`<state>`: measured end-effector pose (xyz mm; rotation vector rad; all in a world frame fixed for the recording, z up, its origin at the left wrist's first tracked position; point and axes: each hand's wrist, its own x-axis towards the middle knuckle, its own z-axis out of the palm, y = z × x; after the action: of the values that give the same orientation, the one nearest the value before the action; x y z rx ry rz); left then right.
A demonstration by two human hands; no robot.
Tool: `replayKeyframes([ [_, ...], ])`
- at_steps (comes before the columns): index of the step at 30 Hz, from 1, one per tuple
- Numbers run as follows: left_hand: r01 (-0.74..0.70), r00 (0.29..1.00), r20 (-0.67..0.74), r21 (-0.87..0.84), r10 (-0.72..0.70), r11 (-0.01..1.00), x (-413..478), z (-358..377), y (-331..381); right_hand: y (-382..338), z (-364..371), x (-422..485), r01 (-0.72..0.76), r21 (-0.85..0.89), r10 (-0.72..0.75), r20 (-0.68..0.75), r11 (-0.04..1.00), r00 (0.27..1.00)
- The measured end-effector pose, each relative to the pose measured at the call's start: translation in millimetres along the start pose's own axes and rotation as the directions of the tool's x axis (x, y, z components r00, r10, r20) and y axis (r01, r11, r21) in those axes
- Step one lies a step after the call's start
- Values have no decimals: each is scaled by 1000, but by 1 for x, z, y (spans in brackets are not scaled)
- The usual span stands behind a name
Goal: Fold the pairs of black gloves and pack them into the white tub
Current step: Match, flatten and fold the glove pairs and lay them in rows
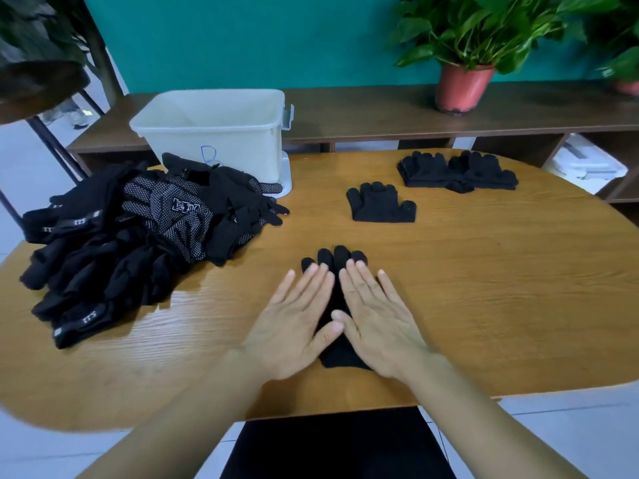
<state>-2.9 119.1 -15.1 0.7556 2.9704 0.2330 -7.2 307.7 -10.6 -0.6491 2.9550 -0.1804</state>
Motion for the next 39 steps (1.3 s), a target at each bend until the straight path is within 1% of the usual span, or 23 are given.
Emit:
replayKeyframes([
  [1, -34, 999, 42, 20, 33, 999, -4, 2, 6, -4, 3, -6, 20, 0, -20, 30, 1000, 999],
  [3, -60, 994, 95, 79, 52, 995, -9, 10, 6, 0, 8, -13, 10, -16, -9, 77, 1000, 997],
  [5, -79, 995, 71, 127, 70, 989, -9, 14, -2, 12, 7, -17, -4, -60, 9, 73, 998, 997],
  [8, -83, 996, 47, 140, 77, 987, -13, 12, -13, 29, 6, -20, -15, -126, 23, 60, 992, 998],
  [10, -83, 997, 12, 67, 82, 994, -18, 9, -18, 34, 7, -23, -15, -96, 18, 30, 995, 999],
  [11, -80, 995, -52, -3, 80, 997, -20, 6, -16, 36, 7, -24, -12, -54, 11, -32, 998, 999],
  [12, -81, 987, -143, -78, 69, 994, -22, 4, -13, 35, 7, -25, 6, -17, -8, -140, 1000, 990],
  [13, -87, 975, -218, -155, 52, 984, -23, 1, -9, 33, 7, -27, 30, 9, -27, -265, 1000, 964],
  [14, -99, 967, -249, -213, 44, 972, -24, -1, -5, 31, 7, -29, 61, 37, -43, -371, 997, 928],
  [15, -122, 968, -243, -239, 62, 963, -23, -3, 0, 29, 9, -31, 104, 61, -65, -458, 993, 887],
  [16, -153, 970, -220, -239, 100, 959, -23, -2, 4, 26, 11, -33, 147, 79, -88, -506, 986, 858],
  [18, -198, 970, -187, -220, 158, 955, -21, 1, 8, 18, 12, -41, 201, 115, -119, -493, 973, 862],
  [22, -227, 946, -264, -133, 186, 965, -15, 3, 11, 14, 20, -52, 217, 132, -155, -367, 967, 917],
  [24, -224, 932, -310, -92, 186, 970, -11, 3, 16, 14, 22, -53, 211, 150, -149, -345, 966, 927],
  [27, -191, 905, -409, -147, 116, 971, -10, 3, 22, 13, 22, -48, 190, 197, -104, -378, 962, 920],
  [29, -165, 890, -452, -203, 57, 965, -10, 1, 23, 14, 24, -43, 159, 301, -16, -428, 940, 904],
  [30, -143, 900, -434, -228, 30, 963, -10, 1, 22, 15, 25, -39, 140, 361, 38, -445, 922, 895],
  [31, -113, 922, -387, -234, 14, 966, -11, 0, 21, 15, 25, -36, 118, 414, 90, -449, 902, 889],
  [33, -48, 963, -269, -213, -12, 976, -14, 1, 17, 16, 22, -31, 72, 479, 163, -431, 875, 887],
  [34, -22, 967, -252, -204, -31, 979, -15, 2, 15, 15, 20, -29, 51, 501, 187, -413, 864, 891],
  [36, 31, 942, -317, -249, -112, 968, -12, 5, 12, 14, 19, -25, 24, 546, 237, -401, 838, 885],
  [37, 66, 921, -347, -312, -178, 948, -9, 6, 11, 14, 19, -22, 12, 564, 264, -404, 826, 876],
  [39, 121, 884, -360, -440, -298, 890, 0, 8, 11, 12, 18, -16, -33, 575, 318, -402, 817, 859],
])
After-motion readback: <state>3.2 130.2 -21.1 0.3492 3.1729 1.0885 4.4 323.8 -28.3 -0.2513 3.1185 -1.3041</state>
